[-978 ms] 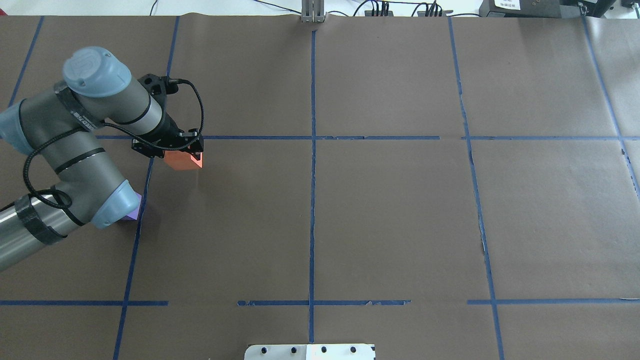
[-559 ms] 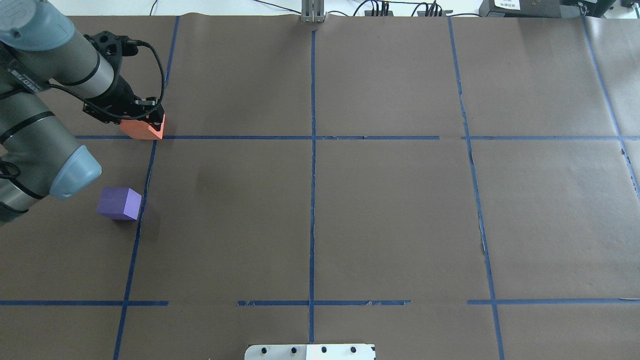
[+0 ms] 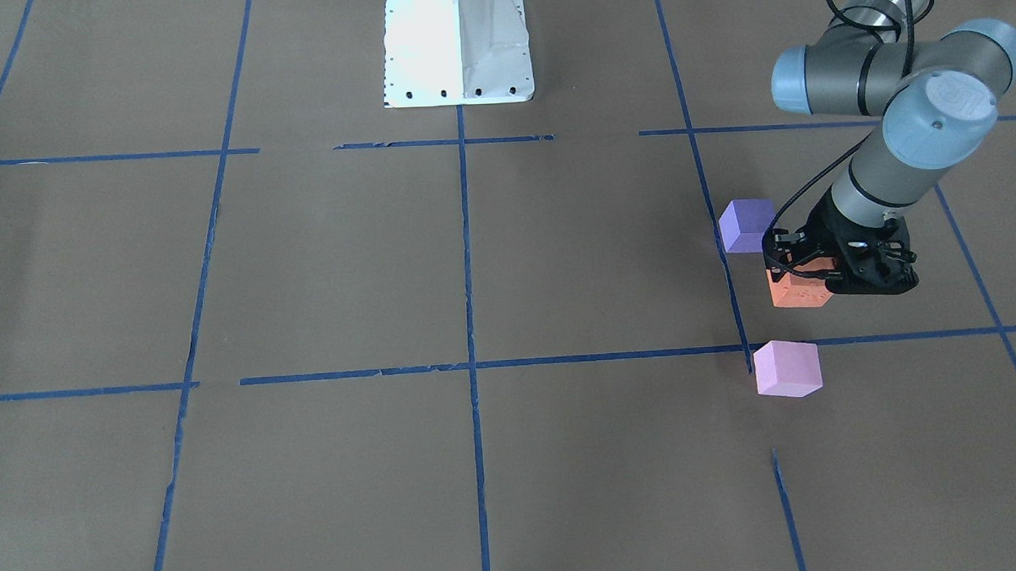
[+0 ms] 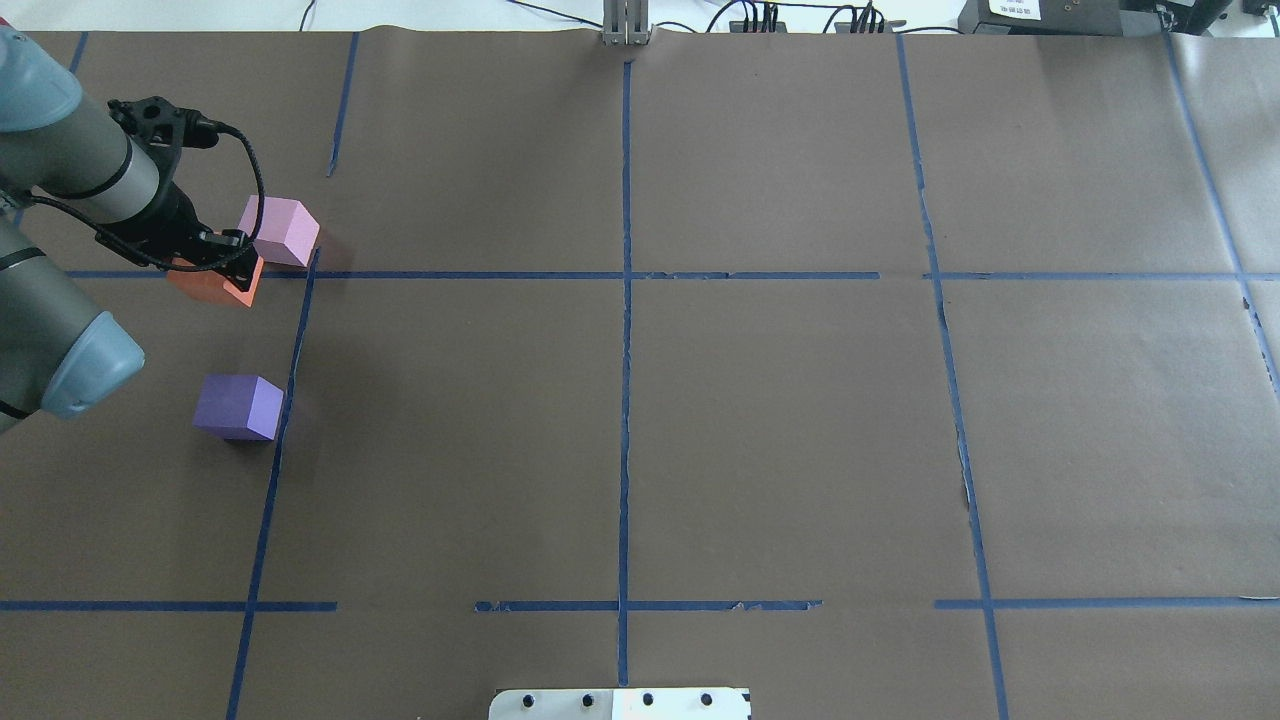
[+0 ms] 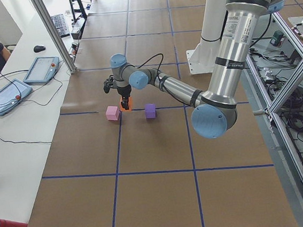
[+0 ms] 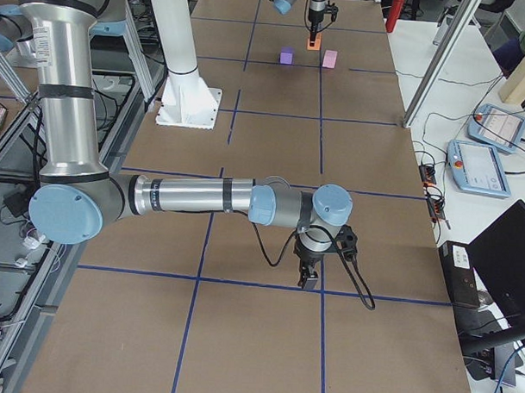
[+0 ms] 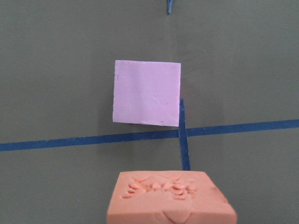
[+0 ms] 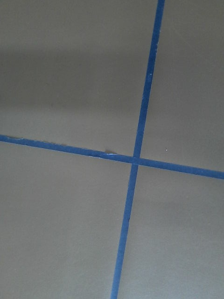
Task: Arrange blocks in a line
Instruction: 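Carry the orange cube with the left gripper toward the pink cube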
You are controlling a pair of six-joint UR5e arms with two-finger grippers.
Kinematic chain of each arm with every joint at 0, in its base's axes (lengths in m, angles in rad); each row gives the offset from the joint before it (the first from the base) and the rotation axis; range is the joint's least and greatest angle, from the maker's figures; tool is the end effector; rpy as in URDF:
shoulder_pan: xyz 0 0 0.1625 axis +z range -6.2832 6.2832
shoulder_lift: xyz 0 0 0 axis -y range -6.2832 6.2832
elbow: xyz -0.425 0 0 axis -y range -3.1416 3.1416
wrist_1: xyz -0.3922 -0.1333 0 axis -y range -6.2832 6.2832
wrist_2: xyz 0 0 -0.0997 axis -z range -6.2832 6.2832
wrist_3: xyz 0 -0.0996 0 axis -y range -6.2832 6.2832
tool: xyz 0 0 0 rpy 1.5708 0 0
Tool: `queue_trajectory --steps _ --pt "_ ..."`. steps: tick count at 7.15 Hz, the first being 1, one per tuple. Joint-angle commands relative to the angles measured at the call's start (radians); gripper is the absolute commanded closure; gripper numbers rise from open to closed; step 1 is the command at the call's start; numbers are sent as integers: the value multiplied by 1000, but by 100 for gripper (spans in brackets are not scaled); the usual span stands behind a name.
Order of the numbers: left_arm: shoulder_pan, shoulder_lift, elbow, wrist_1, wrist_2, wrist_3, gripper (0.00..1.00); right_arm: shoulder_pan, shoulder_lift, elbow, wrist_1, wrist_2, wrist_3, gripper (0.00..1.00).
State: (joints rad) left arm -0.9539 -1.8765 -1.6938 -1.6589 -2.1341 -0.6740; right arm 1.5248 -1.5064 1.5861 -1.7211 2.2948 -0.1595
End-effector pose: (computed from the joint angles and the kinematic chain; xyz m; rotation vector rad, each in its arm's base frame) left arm 0.2892 -0.5463 0.4287 0.0705 0.7419 0.0911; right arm 0.0437 -0.5150 0.6369 -0.0264 -0.7273 -0.1708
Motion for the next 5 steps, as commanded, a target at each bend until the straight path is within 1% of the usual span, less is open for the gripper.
queue_trajectory --steps 1,2,5 --pt "6 -1 54 -33 -4 4 75 0 0 0 0 0 0 0" --pt "6 -4 74 -50 -38 4 75 0 0 0 0 0 0 0" --pt "9 -18 147 -113 -75 2 75 0 0 0 0 0 0 0"
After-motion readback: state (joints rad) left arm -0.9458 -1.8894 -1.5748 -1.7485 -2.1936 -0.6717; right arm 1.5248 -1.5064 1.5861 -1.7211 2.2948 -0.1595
